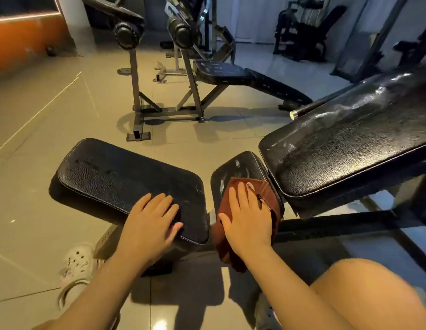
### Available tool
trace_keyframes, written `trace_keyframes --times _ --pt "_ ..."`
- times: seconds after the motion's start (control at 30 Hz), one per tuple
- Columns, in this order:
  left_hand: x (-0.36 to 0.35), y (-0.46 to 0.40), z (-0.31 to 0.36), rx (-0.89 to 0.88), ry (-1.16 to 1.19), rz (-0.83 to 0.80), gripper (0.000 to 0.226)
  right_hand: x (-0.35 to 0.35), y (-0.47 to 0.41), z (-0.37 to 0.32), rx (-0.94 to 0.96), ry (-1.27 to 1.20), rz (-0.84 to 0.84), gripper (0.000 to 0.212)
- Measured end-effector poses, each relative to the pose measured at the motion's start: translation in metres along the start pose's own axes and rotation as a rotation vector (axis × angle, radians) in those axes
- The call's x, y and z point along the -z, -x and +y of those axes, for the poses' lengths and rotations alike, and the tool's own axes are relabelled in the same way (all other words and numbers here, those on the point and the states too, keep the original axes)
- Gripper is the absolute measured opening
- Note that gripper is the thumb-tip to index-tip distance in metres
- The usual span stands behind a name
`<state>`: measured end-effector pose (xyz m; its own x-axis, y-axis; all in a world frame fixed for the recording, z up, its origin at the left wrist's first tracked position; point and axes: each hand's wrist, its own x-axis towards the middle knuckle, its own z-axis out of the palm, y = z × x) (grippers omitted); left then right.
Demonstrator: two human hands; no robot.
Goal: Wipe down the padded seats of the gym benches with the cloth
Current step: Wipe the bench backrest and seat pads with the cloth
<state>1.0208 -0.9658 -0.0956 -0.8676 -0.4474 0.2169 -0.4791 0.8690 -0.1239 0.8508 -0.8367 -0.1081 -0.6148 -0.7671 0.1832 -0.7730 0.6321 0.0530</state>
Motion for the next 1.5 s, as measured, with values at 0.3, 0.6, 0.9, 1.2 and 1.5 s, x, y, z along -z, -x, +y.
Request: trace_keyframes --times 0.3,0.6,0.9,1.2,1.5 --pt "0.004 -0.035 -0.006 -0.131 0.003 0.007 0.028 -0.012 -0.021 -0.015 -0.118 0.113 0.032 0.073" --pt "0.000 -0.054 -0.040 -0.282 -0.082 -0.275 0.052 -0.026 -0.028 -0.020 -0.150 0.084 0.178 0.083" --pt "0.005 -0.053 -0.033 -0.434 -0.213 -0.515 0.070 -0.048 0.012 -0.041 -0.202 0.159 0.159 0.065" --pt "-0.002 -0.052 -0.034 -0.633 -0.238 -0.495 0.067 -0.026 -0.021 -0.022 -0.439 0.298 0.299 0.061" --pt "-0.004 -0.054 -0.032 -0.690 -0.281 -0.509 0.068 -0.062 -0.015 -0.054 -0.248 0.325 0.122 0.063"
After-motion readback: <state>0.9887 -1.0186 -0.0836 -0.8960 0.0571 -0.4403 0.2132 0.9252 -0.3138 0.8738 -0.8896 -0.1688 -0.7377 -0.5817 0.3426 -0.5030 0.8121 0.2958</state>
